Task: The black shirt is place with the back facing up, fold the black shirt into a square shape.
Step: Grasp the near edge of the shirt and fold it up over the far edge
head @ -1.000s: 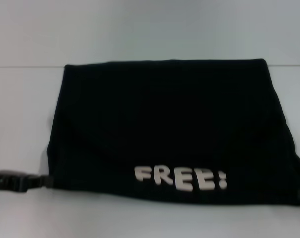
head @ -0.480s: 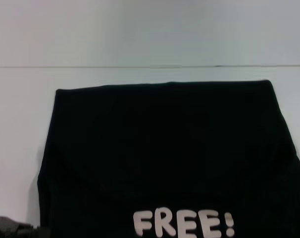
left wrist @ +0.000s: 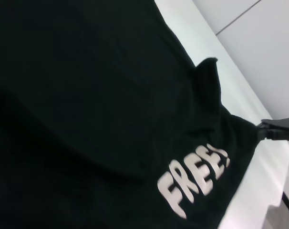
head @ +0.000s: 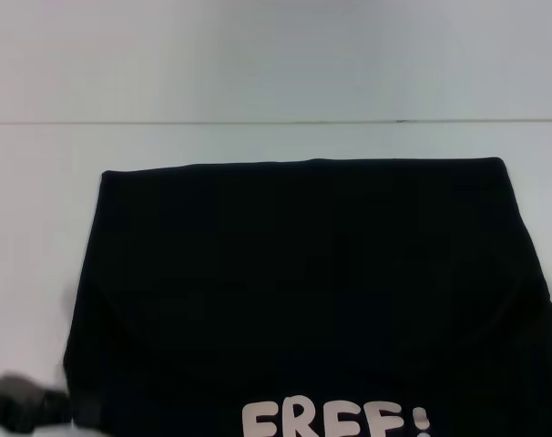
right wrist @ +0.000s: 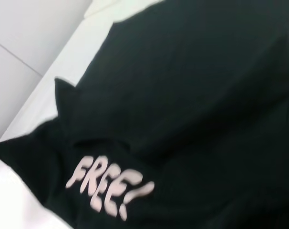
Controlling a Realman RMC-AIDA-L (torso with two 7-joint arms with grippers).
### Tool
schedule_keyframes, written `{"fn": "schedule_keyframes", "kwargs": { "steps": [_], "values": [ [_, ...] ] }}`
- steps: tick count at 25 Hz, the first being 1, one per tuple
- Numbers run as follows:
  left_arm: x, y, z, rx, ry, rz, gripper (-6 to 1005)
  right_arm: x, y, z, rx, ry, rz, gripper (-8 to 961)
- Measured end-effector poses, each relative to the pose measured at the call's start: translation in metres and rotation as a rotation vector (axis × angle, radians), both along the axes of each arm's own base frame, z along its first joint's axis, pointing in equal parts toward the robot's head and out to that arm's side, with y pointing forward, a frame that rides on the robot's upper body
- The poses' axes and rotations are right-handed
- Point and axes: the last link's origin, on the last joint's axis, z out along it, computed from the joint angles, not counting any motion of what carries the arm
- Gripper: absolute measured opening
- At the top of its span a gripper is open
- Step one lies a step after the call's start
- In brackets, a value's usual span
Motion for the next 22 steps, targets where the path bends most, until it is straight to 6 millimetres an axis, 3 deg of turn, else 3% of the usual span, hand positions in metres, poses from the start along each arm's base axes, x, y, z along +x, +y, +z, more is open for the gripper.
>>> {"fn": "schedule_keyframes", "kwargs": {
  "steps": [5, 12, 14, 15, 19, 22],
  "values": [
    [0.016, 0.043, 0.011, 0.063, 0.055, -0.041, 78, -0.012, 0.031, 0.018, 0.103, -0.010, 0.048, 40],
    [0.040, 0.121, 0.016, 0.218, 0.161, -0.043, 82, -0.033, 0.089, 0.034, 0.225, -0.049, 0.089, 41],
    [0.045, 0.142, 0.015, 0.279, 0.205, -0.027, 83, -0.043, 0.114, 0.032, 0.268, -0.080, 0.086, 41],
    [0.046, 0.151, 0.014, 0.305, 0.233, -0.015, 84, -0.043, 0.114, 0.032, 0.268, -0.080, 0.086, 40],
    [0.049, 0.182, 0.005, 0.406, 0.368, 0.018, 86, -0.053, 0.145, 0.023, 0.308, -0.117, 0.066, 40],
    [0.049, 0.190, -0.002, 0.438, 0.415, 0.023, 88, -0.060, 0.165, 0.013, 0.331, -0.146, 0.046, 41]
  ]
}}
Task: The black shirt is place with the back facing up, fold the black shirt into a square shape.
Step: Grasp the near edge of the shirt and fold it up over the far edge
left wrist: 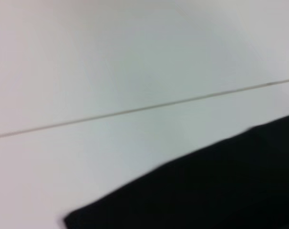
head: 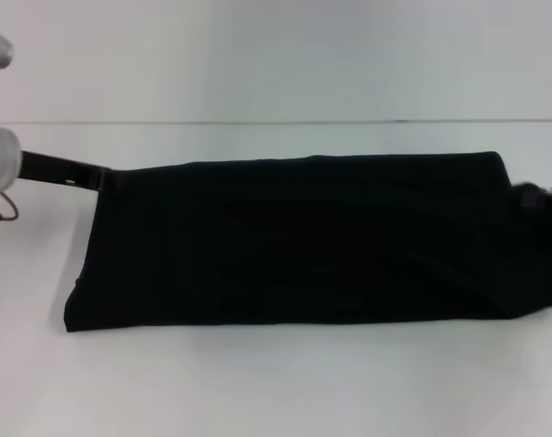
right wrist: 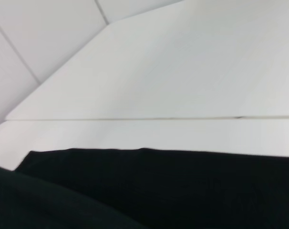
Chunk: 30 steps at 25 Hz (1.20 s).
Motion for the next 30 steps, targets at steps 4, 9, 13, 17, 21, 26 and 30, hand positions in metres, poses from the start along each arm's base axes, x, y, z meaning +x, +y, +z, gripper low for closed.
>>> {"fn": "schedule_keyframes", "kwargs": {
  "steps": [4, 9, 13, 17, 21, 26, 30],
  "values": [
    [0.001, 0.008, -0.010, 0.031, 0.054, -0.005, 90, -0.009, 0.022, -0.018, 0.017, -0.058, -0.026, 41],
    [0.002, 0.012, -0.014, 0.058, 0.082, -0.013, 93, -0.025, 0.043, -0.036, 0.050, -0.110, -0.029, 40],
    [0.002, 0.015, -0.012, 0.080, 0.090, -0.014, 95, -0.035, 0.054, -0.042, 0.079, -0.145, -0.023, 40],
    [0.002, 0.018, -0.010, 0.102, 0.094, -0.017, 97, -0.039, 0.061, -0.042, 0.107, -0.163, -0.025, 40],
    [0.004, 0.021, -0.008, 0.119, 0.096, -0.021, 99, -0.044, 0.068, -0.040, 0.131, -0.179, -0.019, 41],
    [0.009, 0.029, -0.007, 0.169, 0.108, -0.027, 102, -0.049, 0.078, -0.037, 0.167, -0.212, -0.019, 41],
    [0.012, 0.035, -0.005, 0.202, 0.124, -0.034, 104, -0.053, 0.084, -0.035, 0.190, -0.231, -0.017, 41]
  ]
}}
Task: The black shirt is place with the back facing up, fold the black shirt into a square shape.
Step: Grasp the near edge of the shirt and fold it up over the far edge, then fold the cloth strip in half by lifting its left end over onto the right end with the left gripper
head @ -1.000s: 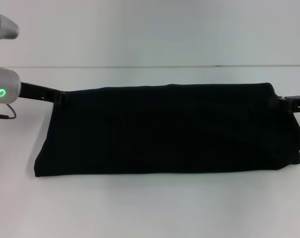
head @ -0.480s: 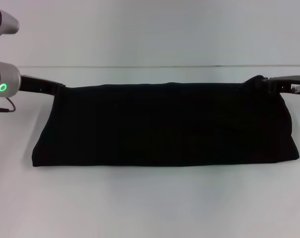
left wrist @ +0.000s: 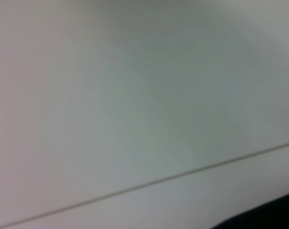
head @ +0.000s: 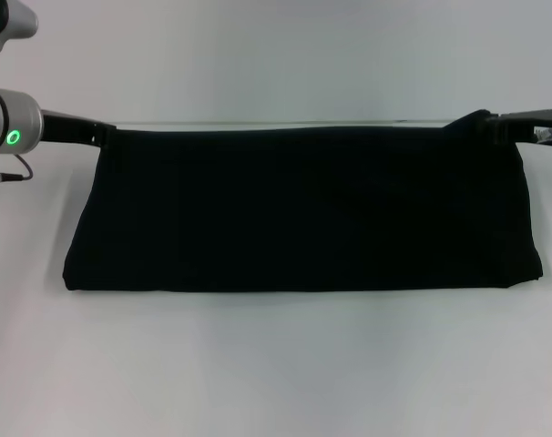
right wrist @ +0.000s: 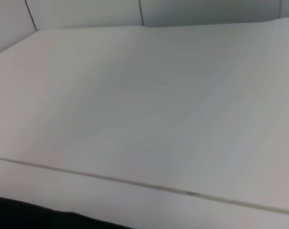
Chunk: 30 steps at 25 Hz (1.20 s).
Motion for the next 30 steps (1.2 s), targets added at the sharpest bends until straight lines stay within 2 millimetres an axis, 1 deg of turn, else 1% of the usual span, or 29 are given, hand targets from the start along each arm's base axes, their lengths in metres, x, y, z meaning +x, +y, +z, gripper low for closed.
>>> {"fn": "schedule_keyframes", "kwargs": {
  "steps": [6, 14, 19, 22, 28, 30],
  "values": [
    [0.000, 0.003, -0.003, 0.022, 0.008, 0.000, 108, -0.001, 0.004, -0.002, 0.016, -0.021, -0.009, 40],
    [-0.004, 0.003, -0.015, 0.039, 0.021, 0.011, 112, 0.002, 0.005, -0.009, 0.025, -0.060, -0.015, 41],
    [-0.005, 0.005, -0.026, 0.072, 0.030, 0.018, 115, 0.003, 0.006, -0.014, 0.037, -0.076, -0.030, 92],
    [-0.007, 0.007, -0.028, 0.113, 0.037, 0.027, 117, 0.001, 0.004, -0.018, 0.017, -0.076, -0.020, 122],
    [-0.013, 0.006, -0.031, 0.156, 0.043, 0.050, 120, 0.006, 0.004, -0.011, 0.048, -0.080, -0.033, 183],
    [-0.016, 0.007, -0.029, 0.187, 0.042, 0.063, 191, 0.007, 0.005, -0.008, 0.062, -0.087, -0.035, 203]
  ]
}}
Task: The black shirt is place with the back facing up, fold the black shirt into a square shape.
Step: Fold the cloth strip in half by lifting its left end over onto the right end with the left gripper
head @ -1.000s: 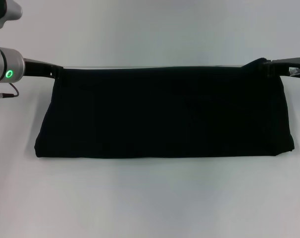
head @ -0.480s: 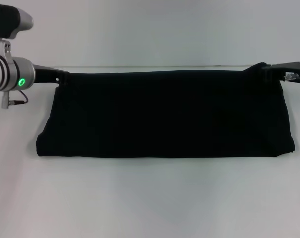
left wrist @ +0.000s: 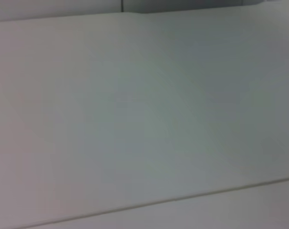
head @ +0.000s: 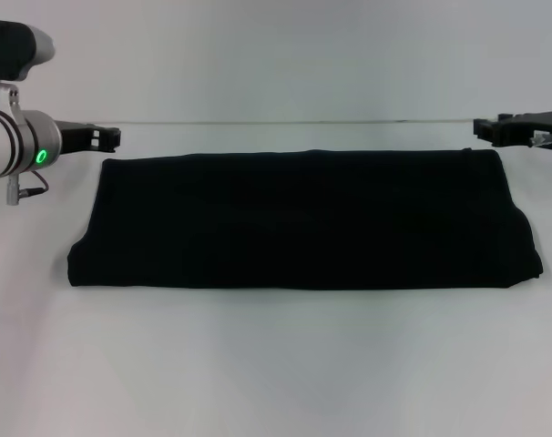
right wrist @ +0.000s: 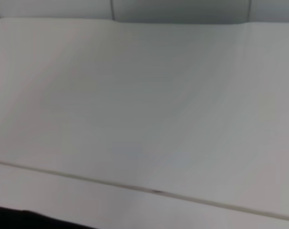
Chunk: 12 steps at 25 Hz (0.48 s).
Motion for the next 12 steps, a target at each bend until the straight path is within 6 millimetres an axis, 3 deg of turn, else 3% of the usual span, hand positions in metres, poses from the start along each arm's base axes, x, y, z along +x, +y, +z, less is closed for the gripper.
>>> {"fn": "schedule_keyframes", "kwargs": {
  "steps": [7, 12],
  "values": [
    [0.001, 0.001, 0.006, 0.005, -0.017, 0.002, 455, 0.002, -0.002, 0.016, -0.014, 0.069, -0.005, 486],
    [0.008, -0.014, 0.016, -0.141, -0.106, -0.001, 636, 0.003, -0.019, 0.030, -0.078, 0.220, -0.003, 685]
  ]
}}
